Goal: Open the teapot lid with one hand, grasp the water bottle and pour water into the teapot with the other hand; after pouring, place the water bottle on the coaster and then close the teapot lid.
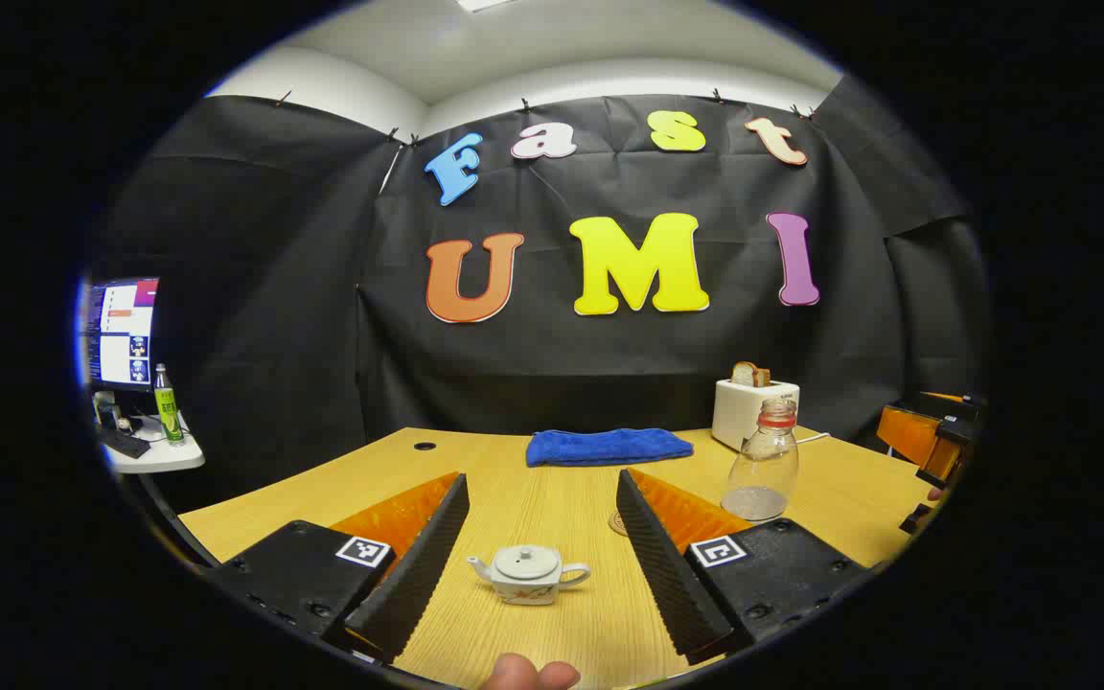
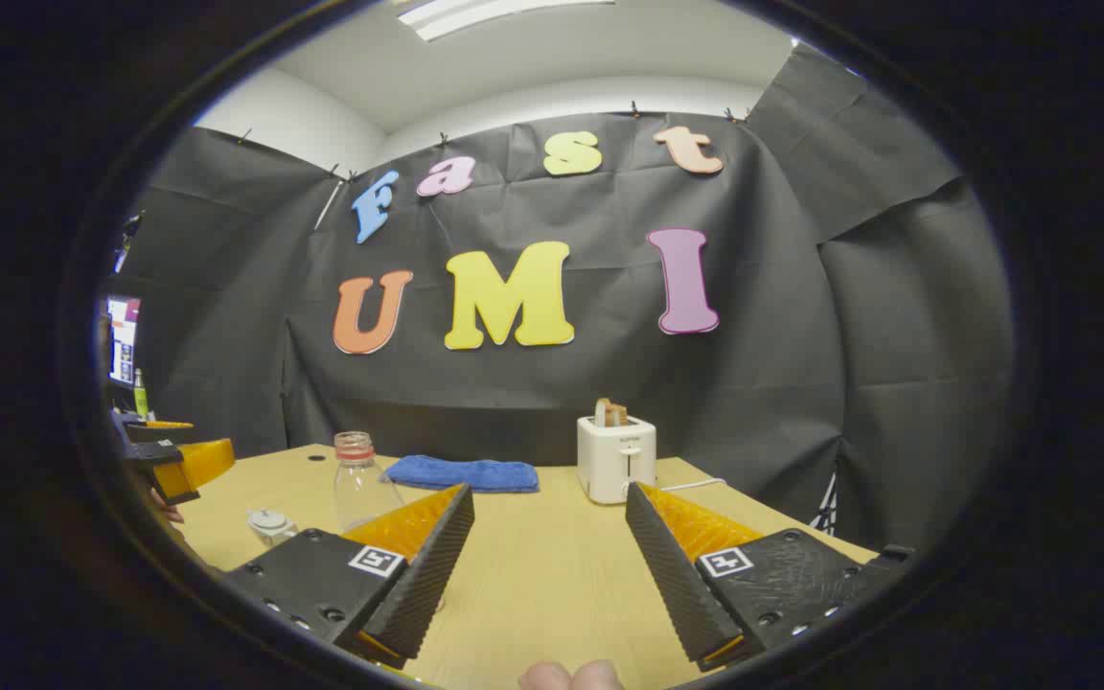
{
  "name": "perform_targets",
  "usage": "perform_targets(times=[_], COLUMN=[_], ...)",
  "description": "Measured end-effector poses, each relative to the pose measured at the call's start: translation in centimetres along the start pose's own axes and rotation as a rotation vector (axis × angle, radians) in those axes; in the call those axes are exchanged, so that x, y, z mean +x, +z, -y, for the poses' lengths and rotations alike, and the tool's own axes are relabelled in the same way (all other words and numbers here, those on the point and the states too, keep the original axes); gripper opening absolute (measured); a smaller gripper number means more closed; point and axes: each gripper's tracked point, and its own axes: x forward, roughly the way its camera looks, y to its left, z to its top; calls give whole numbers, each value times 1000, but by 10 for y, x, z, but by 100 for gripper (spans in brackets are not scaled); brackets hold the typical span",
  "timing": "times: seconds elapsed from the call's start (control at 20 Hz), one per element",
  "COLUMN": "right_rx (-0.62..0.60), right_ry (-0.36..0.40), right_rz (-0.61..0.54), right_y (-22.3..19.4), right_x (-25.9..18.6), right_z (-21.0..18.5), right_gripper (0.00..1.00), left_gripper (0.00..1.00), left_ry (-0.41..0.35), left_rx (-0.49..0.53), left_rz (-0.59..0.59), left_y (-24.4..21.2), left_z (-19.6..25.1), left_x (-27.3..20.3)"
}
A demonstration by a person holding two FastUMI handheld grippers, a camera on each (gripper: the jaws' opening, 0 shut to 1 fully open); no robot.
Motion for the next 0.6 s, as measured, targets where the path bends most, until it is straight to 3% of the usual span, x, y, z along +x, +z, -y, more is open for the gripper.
perform_targets(times=[0.6], right_rx=[15], right_ry=[23], right_rz=[-25], right_y=[-9], right_x=[4], right_z=[-4], right_gripper=[96], left_gripper=[98], left_ry=[-29], left_rx=[17], left_rz=[-20], left_y=[-8], left_z=[4], left_x=[2])
